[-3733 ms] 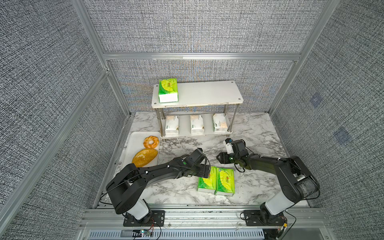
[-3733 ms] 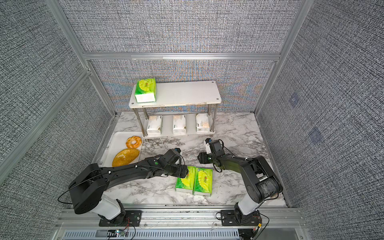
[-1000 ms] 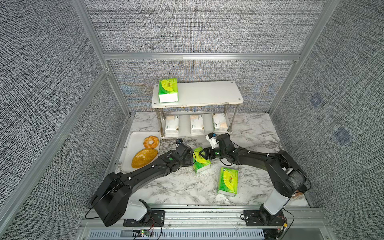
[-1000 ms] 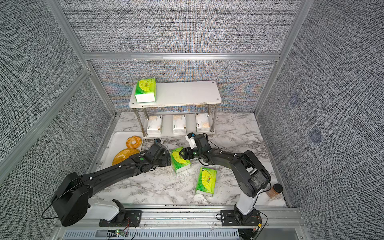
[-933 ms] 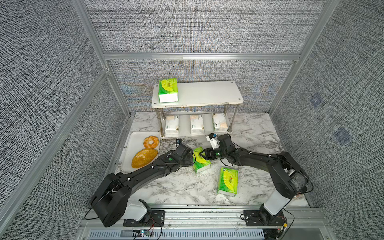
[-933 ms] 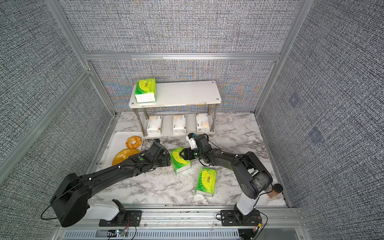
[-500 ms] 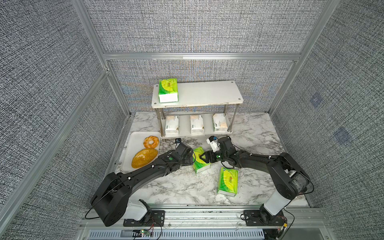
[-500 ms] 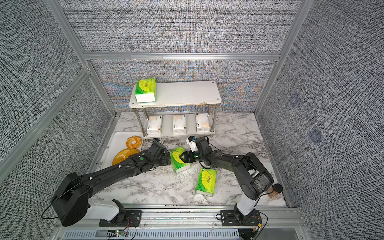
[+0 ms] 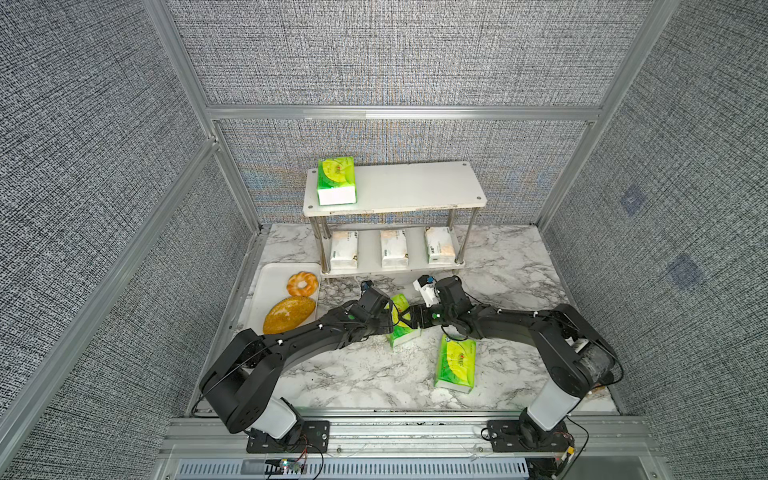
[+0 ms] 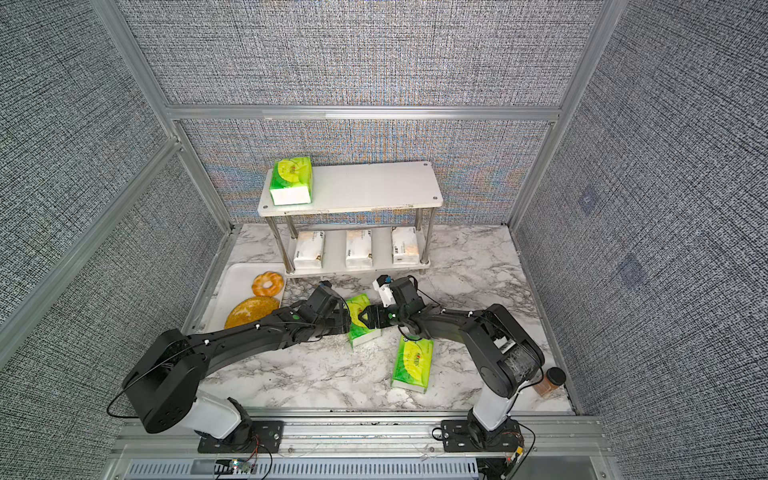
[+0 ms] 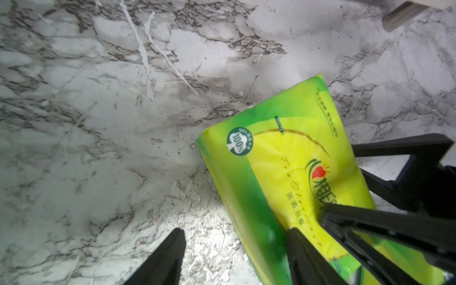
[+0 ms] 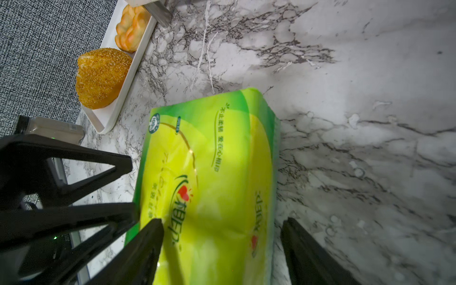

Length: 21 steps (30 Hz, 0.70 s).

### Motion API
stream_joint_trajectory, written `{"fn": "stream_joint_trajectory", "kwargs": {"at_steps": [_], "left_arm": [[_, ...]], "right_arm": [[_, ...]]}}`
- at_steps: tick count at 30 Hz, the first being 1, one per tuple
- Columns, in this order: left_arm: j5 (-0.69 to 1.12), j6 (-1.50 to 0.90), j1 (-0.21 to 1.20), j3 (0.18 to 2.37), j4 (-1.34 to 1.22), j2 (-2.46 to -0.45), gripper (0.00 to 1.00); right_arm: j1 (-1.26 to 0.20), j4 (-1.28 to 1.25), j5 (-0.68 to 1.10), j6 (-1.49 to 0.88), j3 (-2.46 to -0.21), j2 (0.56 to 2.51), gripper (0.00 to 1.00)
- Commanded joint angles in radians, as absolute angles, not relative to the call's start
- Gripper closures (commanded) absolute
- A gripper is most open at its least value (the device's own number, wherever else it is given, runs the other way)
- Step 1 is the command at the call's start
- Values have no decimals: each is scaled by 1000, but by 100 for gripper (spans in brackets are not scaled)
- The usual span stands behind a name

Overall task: Place the tissue boxes on the shelf by color
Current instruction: Pick up the box of tissues from the center of the board.

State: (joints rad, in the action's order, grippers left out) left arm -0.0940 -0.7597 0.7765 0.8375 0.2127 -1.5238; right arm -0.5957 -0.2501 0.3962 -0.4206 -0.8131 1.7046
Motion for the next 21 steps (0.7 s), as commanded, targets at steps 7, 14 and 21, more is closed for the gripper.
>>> {"fn": "stream_joint_trajectory", "kwargs": {"at_steps": [7, 14, 21], "left_arm": [[-112, -771, 775, 771, 207, -1494, 48], [-113, -794, 776, 707, 176, -1480, 48], [-116, -791, 775, 709, 171, -1488, 48]], "right_arm": [[-583, -258, 418, -429, -822, 1710, 8], [-586, -270, 453, -449, -819, 1724, 8], [-596, -299, 517, -482, -820, 1769, 8]]}}
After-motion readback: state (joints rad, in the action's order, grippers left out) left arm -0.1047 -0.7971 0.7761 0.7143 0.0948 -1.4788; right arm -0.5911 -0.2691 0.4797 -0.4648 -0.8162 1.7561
